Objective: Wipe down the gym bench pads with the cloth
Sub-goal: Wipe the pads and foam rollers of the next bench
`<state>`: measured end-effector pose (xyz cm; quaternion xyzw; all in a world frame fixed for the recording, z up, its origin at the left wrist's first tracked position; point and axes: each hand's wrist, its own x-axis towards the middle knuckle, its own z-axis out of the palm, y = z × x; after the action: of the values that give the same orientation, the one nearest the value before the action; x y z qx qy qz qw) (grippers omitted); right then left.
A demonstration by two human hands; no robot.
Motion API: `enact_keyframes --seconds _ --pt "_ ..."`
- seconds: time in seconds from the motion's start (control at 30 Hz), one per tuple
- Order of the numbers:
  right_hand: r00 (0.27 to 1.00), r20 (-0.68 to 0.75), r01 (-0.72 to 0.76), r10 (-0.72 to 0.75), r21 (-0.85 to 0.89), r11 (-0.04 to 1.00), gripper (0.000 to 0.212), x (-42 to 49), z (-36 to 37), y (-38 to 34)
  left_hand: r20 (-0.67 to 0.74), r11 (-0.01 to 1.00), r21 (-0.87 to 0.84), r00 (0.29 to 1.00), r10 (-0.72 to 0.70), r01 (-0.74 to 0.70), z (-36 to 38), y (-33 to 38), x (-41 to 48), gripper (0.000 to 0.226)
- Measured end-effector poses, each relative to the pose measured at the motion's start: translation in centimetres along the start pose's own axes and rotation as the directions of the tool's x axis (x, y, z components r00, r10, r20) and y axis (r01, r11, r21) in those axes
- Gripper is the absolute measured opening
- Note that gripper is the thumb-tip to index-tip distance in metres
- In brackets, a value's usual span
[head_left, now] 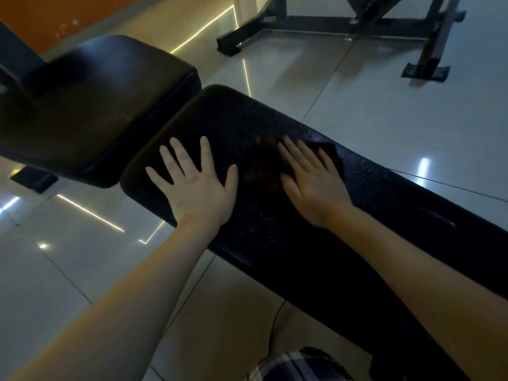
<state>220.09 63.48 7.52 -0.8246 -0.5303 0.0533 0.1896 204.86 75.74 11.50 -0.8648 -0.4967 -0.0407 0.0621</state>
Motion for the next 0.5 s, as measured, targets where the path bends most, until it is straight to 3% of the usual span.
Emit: enact_keyframes --seconds 0.13,0.23,0.5 --pt "0.998 0.05 0.025 -0.022 -0.044 0.999 0.062 -10.7 1.0 3.7 0.002 1.0 0.0 1.0 -0.012 0.012 0.1 0.0 0.1 0.079" --pt "0.999 0.044 0.023 -0.02 -0.077 0.997 0.059 -12.5 1.4 4.2 -0.016 1.0 0.003 1.0 -0.008 0.008 0.5 0.1 0.3 0.078" --pt "0.995 -0.039 -0.095 0.094 -0.021 0.995 0.066 5.1 -0.1 -0.5 -0.058 1.0 0.016 0.998 0.004 -0.003 0.8 0.0 0.5 0.083"
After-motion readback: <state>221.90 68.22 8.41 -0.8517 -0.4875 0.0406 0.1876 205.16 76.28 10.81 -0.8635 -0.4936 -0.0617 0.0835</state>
